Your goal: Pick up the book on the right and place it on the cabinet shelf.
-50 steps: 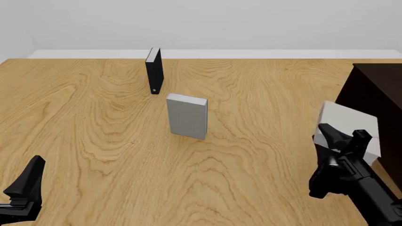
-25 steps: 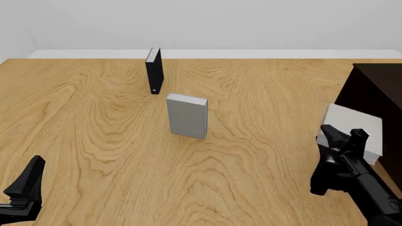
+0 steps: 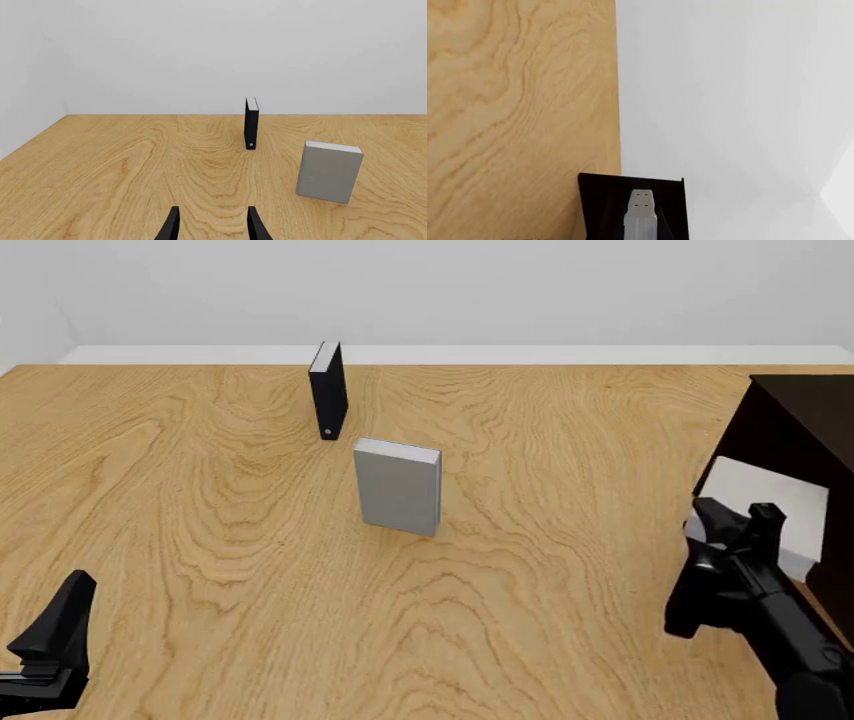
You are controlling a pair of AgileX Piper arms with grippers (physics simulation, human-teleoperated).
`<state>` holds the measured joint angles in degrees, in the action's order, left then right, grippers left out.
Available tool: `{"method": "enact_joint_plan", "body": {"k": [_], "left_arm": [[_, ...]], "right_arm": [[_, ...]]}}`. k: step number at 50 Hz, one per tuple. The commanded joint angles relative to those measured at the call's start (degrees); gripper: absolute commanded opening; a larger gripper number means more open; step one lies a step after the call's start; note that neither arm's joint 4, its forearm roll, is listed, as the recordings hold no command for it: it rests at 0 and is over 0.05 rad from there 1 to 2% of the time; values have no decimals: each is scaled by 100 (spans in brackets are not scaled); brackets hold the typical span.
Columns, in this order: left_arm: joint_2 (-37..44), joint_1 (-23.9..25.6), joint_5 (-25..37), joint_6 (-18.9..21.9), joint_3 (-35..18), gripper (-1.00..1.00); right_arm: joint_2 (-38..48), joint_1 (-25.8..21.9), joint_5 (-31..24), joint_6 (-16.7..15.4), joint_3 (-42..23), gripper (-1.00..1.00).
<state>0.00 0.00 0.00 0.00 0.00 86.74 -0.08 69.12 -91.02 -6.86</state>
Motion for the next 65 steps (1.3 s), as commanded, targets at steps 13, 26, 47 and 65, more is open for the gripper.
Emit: {"method": "enact_joint_plan", "body": {"k": [13, 26, 47, 65], "left_arm": [[0, 0, 0, 0, 0, 100], [0, 0, 0, 0, 0, 100], [0, 0, 0, 0, 0, 100], [0, 0, 0, 0, 0, 100]], "right_arm": [[357, 404, 77, 58, -392, -100], [621, 627, 77, 102, -649, -100], [896, 881, 77, 240, -928, -100], [1408, 1120, 76, 197, -1367, -100]]}}
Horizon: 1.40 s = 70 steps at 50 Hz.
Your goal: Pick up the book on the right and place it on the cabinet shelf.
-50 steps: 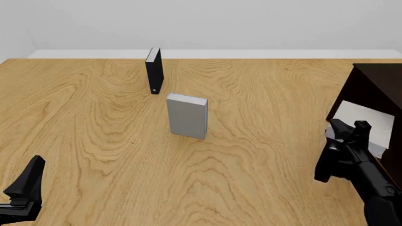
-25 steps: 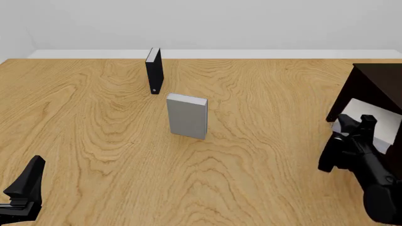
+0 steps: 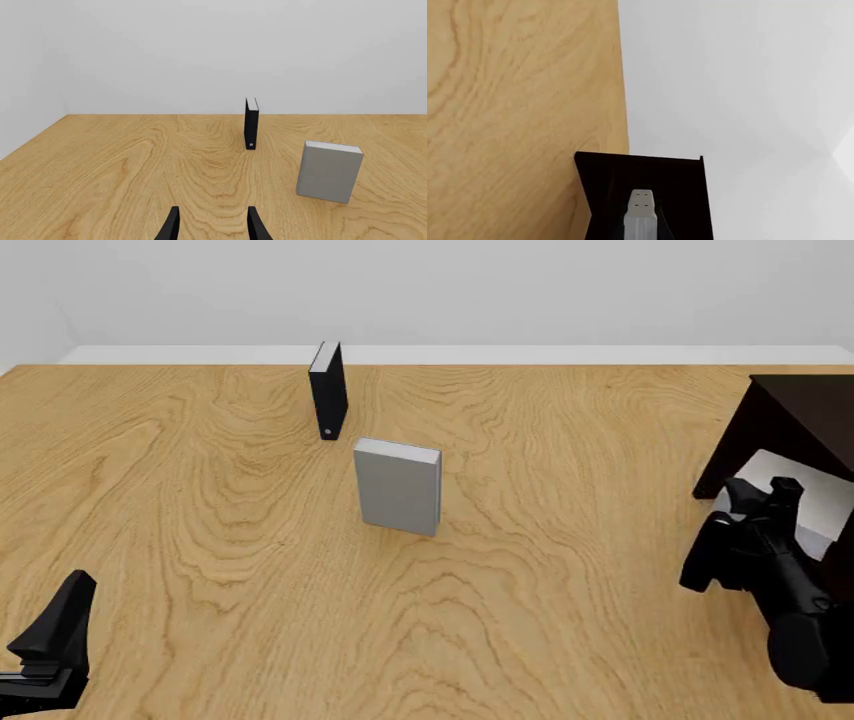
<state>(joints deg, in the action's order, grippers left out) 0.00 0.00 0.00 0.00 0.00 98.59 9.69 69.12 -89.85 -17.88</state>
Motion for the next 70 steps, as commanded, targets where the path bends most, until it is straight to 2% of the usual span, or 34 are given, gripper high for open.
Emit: {"method": "enact_joint_plan", "body": {"k": [1, 43, 70], "left_arm": [[0, 0, 0, 0, 0, 100], [0, 0, 0, 0, 0, 100], [0, 0, 0, 0, 0, 100]], "right_arm": [[243, 137, 76, 80, -280, -100], [815, 559, 59, 6, -736, -100], [916, 945, -195, 27, -1062, -100]]}}
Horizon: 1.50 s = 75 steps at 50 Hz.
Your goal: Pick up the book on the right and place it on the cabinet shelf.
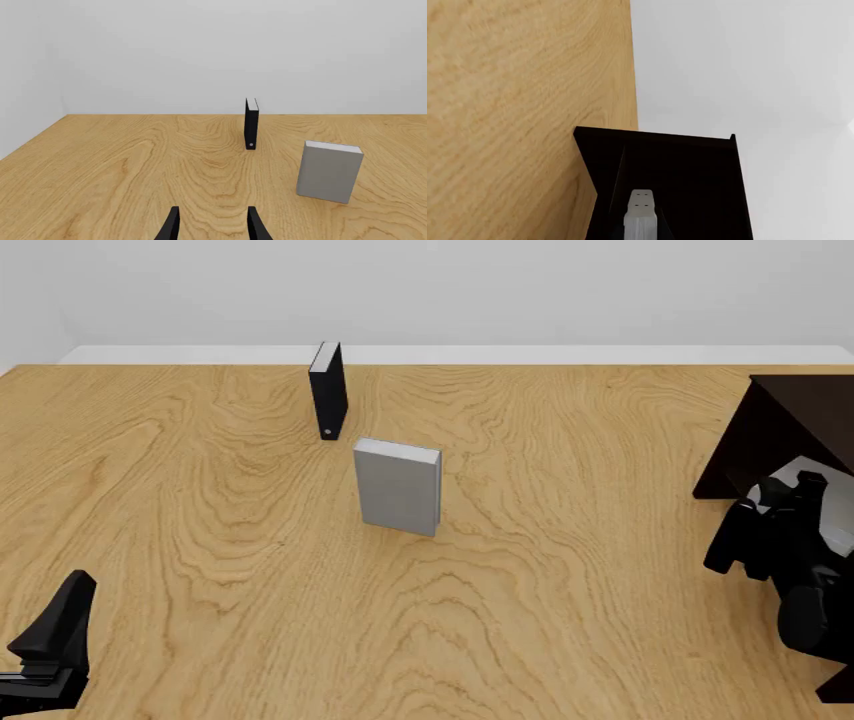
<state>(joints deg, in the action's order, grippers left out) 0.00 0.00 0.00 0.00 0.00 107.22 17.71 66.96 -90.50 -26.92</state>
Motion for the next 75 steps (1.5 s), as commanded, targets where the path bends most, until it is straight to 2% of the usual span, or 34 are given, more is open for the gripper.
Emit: {"method": "enact_joint_plan", "body": {"k": [1, 24, 52, 53, 75], "left_arm": [[0, 0, 0, 0, 0, 100], [0, 0, 0, 0, 0, 100], [0, 0, 0, 0, 0, 100], [0, 0, 0, 0, 0, 100], [0, 0, 0, 0, 0, 100]], "right_arm": [[50, 155, 11, 99, -169, -100], [24, 206, -223, 171, -264, -100], [229, 207, 0, 212, -81, -100], [223, 199, -13, 227, -83, 100], [-18, -110, 9, 277, 122, 100]]}}
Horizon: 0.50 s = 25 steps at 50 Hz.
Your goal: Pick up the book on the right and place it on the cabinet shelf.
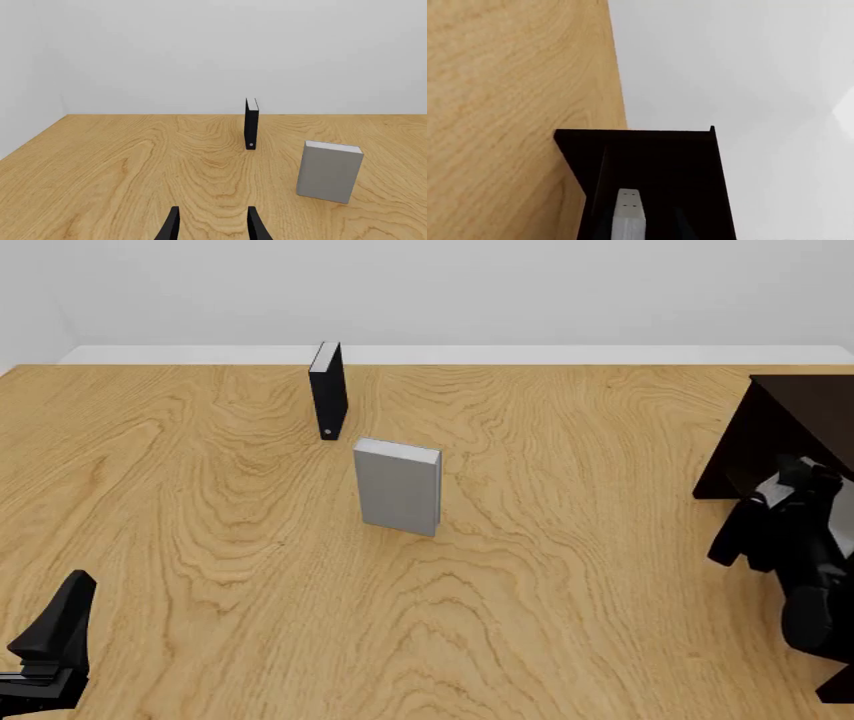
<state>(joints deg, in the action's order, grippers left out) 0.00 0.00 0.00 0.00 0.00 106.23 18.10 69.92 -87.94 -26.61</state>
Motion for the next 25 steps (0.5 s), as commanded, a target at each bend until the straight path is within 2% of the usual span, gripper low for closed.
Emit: {"method": "enact_joint_plan", "body": {"k": [1, 25], "left_arm": [[0, 0, 0, 0, 0, 100], [0, 0, 0, 0, 0, 100]], "right_arm": [[69, -175, -284, 34, 110, 100], [-431, -751, -68, 88, 625, 100]]}}
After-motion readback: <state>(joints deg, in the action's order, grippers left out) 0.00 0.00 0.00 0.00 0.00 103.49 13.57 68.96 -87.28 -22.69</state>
